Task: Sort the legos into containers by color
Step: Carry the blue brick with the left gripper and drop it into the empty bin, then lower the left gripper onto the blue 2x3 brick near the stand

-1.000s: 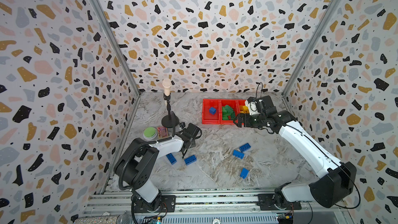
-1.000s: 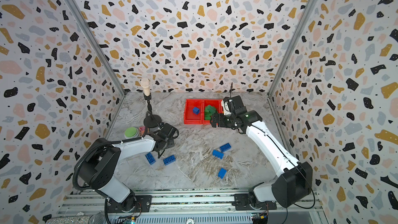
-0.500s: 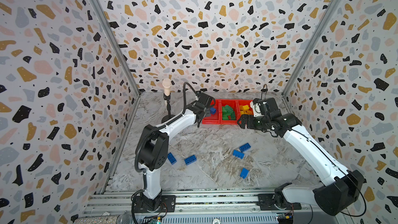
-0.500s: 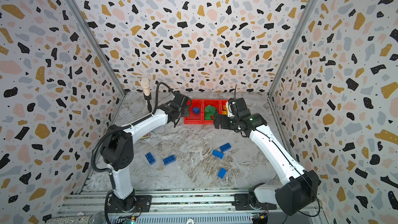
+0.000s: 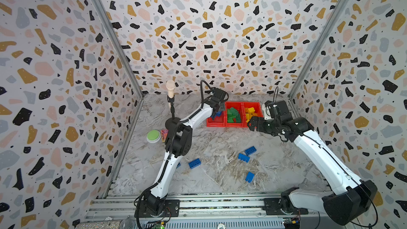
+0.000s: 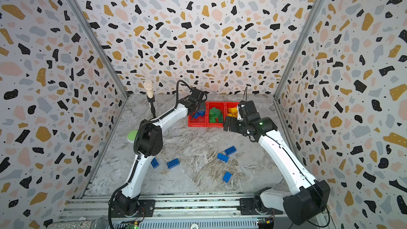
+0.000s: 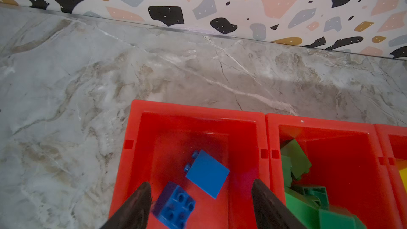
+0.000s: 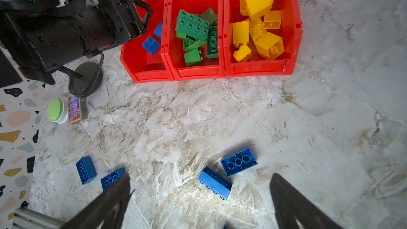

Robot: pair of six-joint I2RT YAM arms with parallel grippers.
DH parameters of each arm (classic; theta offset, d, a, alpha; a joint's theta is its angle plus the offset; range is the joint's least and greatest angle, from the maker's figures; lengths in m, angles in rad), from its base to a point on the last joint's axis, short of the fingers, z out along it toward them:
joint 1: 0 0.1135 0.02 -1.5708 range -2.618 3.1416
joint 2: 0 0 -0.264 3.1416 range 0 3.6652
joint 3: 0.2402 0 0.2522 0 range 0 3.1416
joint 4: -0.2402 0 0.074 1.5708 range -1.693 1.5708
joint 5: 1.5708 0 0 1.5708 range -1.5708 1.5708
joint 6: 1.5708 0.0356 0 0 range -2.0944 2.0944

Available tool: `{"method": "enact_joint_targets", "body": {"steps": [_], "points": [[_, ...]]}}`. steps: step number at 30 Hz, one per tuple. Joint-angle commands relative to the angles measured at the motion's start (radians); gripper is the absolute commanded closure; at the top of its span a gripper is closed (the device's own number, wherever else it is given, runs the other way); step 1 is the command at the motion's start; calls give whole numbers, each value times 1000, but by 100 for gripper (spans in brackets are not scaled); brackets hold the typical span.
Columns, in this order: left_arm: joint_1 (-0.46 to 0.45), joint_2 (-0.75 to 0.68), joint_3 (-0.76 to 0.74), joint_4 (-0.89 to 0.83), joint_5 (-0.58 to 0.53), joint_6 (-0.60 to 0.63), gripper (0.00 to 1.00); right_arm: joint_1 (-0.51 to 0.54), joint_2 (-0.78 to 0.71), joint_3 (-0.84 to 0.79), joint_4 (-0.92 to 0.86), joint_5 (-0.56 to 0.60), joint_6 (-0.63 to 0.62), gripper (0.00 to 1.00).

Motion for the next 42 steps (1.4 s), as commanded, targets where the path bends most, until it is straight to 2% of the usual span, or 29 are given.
{"method": "enact_joint_targets", "body": {"steps": [1,4,8,12,17,22,26,34,42], "points": [[-4,-120,-63,25,15,-26,26,-5,-20,10,-17,14,1,1],[-16,-269,-273,64,-3,-47,26,-6,0,13,3,4,-23,1],[-36,-524,-653,107,-56,-128,26,-2,45,7,47,-45,-61,1],[-79,-750,-984,55,-132,-264,24,10,103,3,95,-106,-95,1],[-209,-965,-1251,-13,-163,-490,15,42,164,-5,143,-155,-119,1],[-361,-1108,-1370,-121,-187,-716,13,69,200,-23,178,-201,-132,1],[-427,-1159,-1451,-123,-178,-831,11,84,200,-43,186,-218,-141,1],[-427,-1152,-1525,-33,-200,-895,6,87,162,-37,150,-202,-156,1],[-346,-1079,-1539,88,-157,-812,4,87,108,-51,116,-180,-150,1]]}}
